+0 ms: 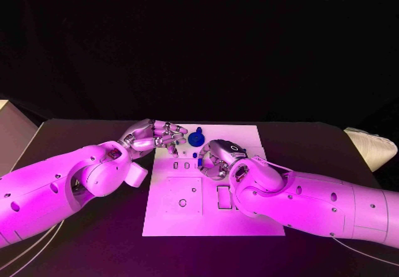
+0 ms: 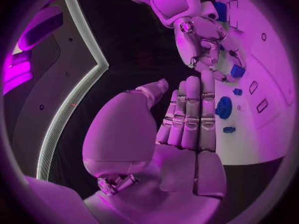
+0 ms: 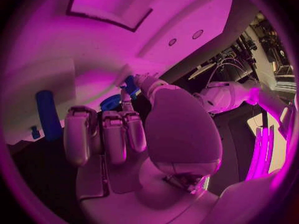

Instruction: Assemble the parts on the task board

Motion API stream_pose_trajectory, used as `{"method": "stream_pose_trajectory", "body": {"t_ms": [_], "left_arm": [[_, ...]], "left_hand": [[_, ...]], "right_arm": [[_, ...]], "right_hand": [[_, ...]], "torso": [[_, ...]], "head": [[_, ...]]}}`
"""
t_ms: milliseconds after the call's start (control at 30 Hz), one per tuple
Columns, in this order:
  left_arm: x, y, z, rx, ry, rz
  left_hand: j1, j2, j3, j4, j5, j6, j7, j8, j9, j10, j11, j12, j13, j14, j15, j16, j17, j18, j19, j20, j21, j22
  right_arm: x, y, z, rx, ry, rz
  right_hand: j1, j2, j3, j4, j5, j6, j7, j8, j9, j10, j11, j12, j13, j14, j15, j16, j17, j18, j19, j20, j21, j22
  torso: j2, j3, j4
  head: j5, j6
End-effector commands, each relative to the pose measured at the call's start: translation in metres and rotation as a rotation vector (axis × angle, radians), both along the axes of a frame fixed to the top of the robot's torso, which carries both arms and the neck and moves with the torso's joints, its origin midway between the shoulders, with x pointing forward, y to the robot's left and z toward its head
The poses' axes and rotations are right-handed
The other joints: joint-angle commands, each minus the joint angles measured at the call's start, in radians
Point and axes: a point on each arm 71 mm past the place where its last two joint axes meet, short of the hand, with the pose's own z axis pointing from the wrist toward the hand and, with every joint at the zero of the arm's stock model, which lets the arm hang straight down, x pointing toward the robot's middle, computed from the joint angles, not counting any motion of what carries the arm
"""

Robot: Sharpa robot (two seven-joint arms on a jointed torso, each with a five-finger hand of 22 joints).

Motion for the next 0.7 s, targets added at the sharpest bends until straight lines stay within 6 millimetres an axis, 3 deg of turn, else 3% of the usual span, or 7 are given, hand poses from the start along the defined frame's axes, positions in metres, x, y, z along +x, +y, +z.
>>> {"method": "stream_pose_trajectory", "body": {"t_ms": [33,300,467,600,633,667,700], "left_arm": [[-0.001,-0.002,0.0,0.001,-0.003,-0.024],[-0.001,-0.002,-0.001,0.011,-0.006,-0.022],[0.0,-0.001,-0.002,0.029,-0.009,-0.015],[0.001,0.0,-0.003,0.051,-0.006,-0.003],[0.001,0.0,-0.004,0.057,-0.004,0.001],[0.002,0.0,-0.004,0.065,-0.001,0.005],[0.002,0.0,-0.005,0.072,0.002,0.009]], "left_hand": [[-0.006,0.0,0.004,0.003,0.0,-0.008,-0.003,-0.003,0.002,-0.006,-0.003,0.005,0.001,0.005,0.003,0.004,0.001,0.013,0.001,-0.001,0.003,0.001],[-0.007,-0.004,0.003,0.003,0.0,-0.009,-0.003,-0.004,0.003,-0.009,-0.003,0.006,0.003,0.005,0.004,0.016,0.008,0.013,-0.001,0.0,0.013,0.007],[-0.011,-0.008,-0.004,0.002,0.0,-0.011,-0.011,-0.004,0.009,0.01,-0.011,0.042,0.025,0.013,-0.002,0.066,0.031,0.014,-0.003,-0.003,0.047,0.027],[-0.018,-0.009,-0.036,0.0,0.0,-0.021,-0.017,0.011,0.024,-0.011,-0.022,0.187,0.13,0.071,-0.01,0.248,0.179,0.014,-0.002,-0.01,0.116,0.069],[-0.015,-0.009,-0.05,-0.002,0.002,-0.028,-0.022,0.034,0.039,-0.063,-0.022,0.298,0.213,0.086,-0.011,0.31,0.228,0.012,-0.01,-0.01,0.148,0.088],[-0.019,-0.003,-0.052,0.005,0.0,-0.035,-0.017,0.047,0.046,-0.091,-0.021,0.352,0.252,0.092,-0.01,0.334,0.248,0.013,-0.015,-0.01,0.16,0.095],[-0.021,-0.001,-0.057,0.013,0.0,-0.045,-0.019,0.075,0.062,-0.13,-0.019,0.448,0.319,0.108,-0.009,0.379,0.284,0.013,-0.02,-0.008,0.182,0.108]], "right_arm": [[-0.001,0.001,0.0,-0.001,-0.008,0.015],[-0.004,0.001,0.003,0.037,-0.03,0.021],[-0.009,-0.002,0.007,0.079,-0.055,0.03],[-0.013,-0.006,0.012,0.12,-0.073,0.039],[-0.015,-0.008,0.013,0.131,-0.078,0.042],[-0.016,-0.009,0.015,0.142,-0.081,0.046],[-0.017,-0.011,0.017,0.151,-0.084,0.048]], "right_hand": [[-0.006,-0.001,-0.008,-0.002,-0.006,-0.02,0.003,-0.011,-0.004,0.058,0.011,-0.005,0.222,0.104,0.01,0.004,0.263,-0.011,0.055,0.009,-0.005,0.091],[-0.013,-0.012,-0.035,0.001,0.011,-0.046,0.012,-0.029,-0.012,0.045,0.021,-0.017,0.211,0.104,0.019,0.004,0.263,-0.011,0.055,0.018,-0.005,0.092],[-0.017,-0.018,-0.066,0.006,0.01,-0.048,0.012,-0.032,-0.014,0.043,0.022,-0.019,0.21,0.104,0.021,0.004,0.263,-0.011,0.056,0.02,-0.003,0.095],[-0.013,-0.01,-0.113,0.018,0.004,-0.05,0.012,-0.036,-0.015,0.043,0.022,-0.018,0.21,0.104,0.021,0.004,0.263,-0.011,0.056,0.022,-0.002,0.096],[-0.009,-0.006,-0.131,0.023,0.004,-0.049,0.012,-0.037,-0.016,0.043,0.022,-0.019,0.209,0.104,0.022,0.004,0.263,-0.011,0.056,0.022,-0.004,0.095],[-0.007,-0.005,-0.138,0.025,0.003,-0.049,0.012,-0.038,-0.016,0.043,0.022,-0.018,0.21,0.104,0.022,0.004,0.263,-0.011,0.056,0.023,-0.003,0.096],[-0.005,-0.002,-0.15,0.029,0.003,-0.049,0.012,-0.038,-0.016,0.044,0.022,-0.018,0.21,0.104,0.022,0.004,0.263,-0.011,0.056,0.023,-0.003,0.096]], "torso": [[0.0,0.0004,0.0],[0.0,0.0012,-0.0001],[-0.001,0.0018,-0.0005],[-0.004,0.0018,-0.0024],[-0.004,0.0014,-0.0024],[-0.004,0.0016,-0.0024],[-0.006,0.0023,-0.0031]], "head": [[-0.001,-0.001],[0.0,0.0],[0.001,0.0],[0.003,0.003],[0.003,0.005],[0.004,0.007],[0.005,0.008]]}}
